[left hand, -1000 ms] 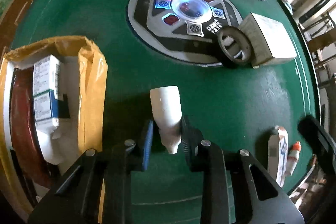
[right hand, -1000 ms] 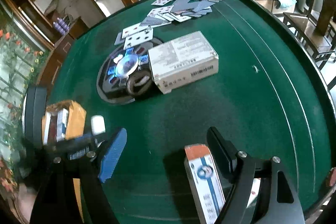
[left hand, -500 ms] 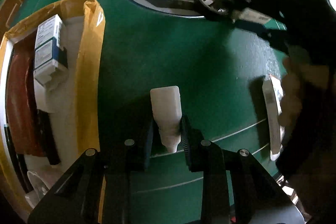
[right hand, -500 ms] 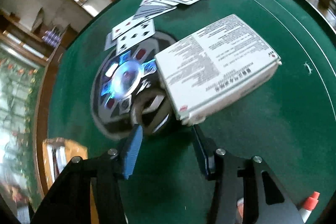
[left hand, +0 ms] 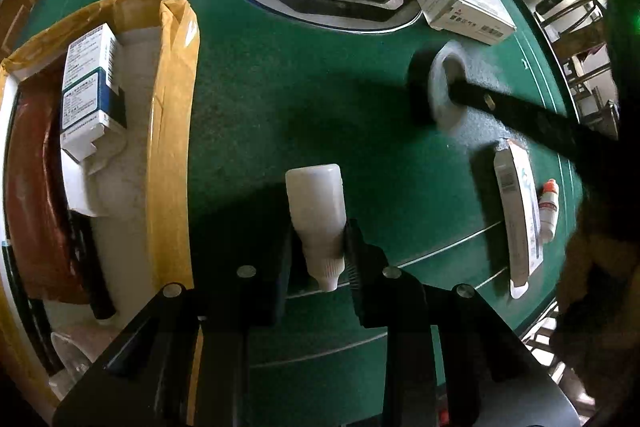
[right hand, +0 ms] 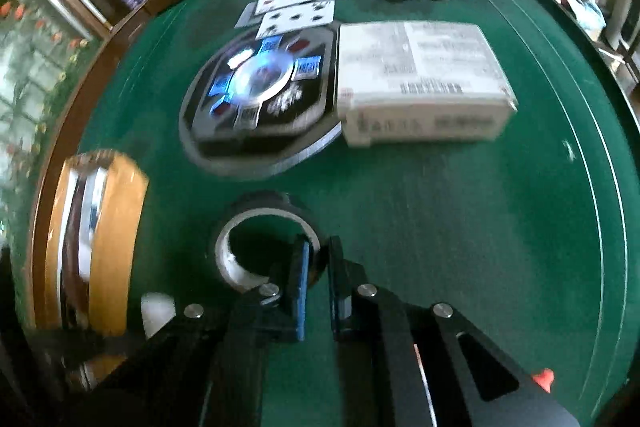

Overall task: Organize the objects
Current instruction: 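Grasp the black tape roll with the right gripper while the left holds the bottle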

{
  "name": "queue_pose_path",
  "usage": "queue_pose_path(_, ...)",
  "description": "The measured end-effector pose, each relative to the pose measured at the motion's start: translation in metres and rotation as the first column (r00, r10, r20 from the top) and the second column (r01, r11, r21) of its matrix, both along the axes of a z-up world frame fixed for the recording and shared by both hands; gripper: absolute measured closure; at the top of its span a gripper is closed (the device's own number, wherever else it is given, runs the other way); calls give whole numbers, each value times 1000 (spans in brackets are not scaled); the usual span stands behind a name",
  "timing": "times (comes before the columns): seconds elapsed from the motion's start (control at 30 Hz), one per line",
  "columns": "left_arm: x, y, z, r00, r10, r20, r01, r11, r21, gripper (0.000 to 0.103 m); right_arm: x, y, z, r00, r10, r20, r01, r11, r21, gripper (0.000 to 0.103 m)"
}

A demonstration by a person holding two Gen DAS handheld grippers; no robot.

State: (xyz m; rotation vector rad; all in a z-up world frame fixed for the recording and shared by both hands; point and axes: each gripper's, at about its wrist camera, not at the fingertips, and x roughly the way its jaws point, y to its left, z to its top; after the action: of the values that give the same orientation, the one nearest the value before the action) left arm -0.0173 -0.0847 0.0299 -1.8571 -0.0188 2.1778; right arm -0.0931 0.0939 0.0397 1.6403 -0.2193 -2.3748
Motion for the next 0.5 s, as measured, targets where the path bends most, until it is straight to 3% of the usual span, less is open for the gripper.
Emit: queue_pose_path(0.5, 7, 0, 25, 999, 21, -35, -19, 998, 58, 78, 48, 13, 30, 999, 1, -50, -3, 1000, -27, 98)
